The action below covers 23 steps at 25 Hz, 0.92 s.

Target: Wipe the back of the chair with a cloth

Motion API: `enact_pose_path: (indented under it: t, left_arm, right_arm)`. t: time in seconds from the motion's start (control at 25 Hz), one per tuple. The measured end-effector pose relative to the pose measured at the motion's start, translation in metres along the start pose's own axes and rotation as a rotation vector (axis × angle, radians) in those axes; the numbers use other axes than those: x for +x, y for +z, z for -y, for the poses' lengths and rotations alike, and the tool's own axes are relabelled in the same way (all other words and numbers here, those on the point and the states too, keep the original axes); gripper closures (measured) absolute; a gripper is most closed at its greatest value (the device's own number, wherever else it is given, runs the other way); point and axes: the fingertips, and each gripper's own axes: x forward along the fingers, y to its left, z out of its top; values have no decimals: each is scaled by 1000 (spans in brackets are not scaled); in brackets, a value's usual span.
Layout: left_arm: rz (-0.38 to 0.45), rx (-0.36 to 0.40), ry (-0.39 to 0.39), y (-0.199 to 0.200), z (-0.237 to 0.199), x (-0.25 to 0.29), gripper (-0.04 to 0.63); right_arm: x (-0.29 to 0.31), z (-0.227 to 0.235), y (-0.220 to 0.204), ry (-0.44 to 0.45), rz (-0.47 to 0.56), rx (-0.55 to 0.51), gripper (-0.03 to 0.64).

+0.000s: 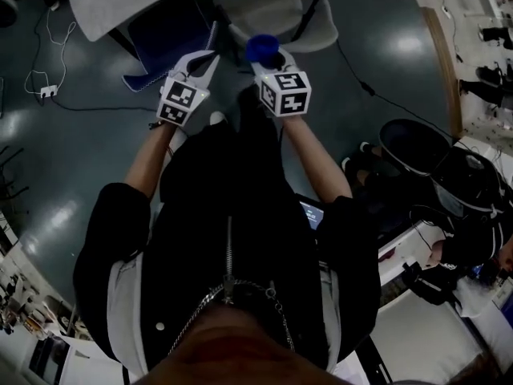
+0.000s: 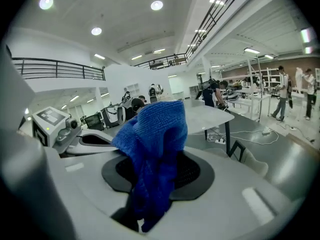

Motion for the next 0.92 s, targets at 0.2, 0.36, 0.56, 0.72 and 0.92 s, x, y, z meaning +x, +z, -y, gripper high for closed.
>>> enact_pose_path:
  t: [0.2,0.36,0.56,0.72,0.92]
  left_arm:
    - [66,-1,-4,24,9,-3,584]
    - [93,-37,11,35,5,6,584]
    - [100,-62,11,49,13,25,584]
    - [78,-71,-8,43,11,32,584]
    - [69,-58,-25,47,34,36,584]
  right_arm:
    - [-34,-4,15,14,53,4,468]
    - [-40,9,31,20,66,7,468]
    - [-39,26,45,15,76,15,468]
    - [-28,26,46,14,63,20,468]
    - [-43,34,40,12,53,26,468]
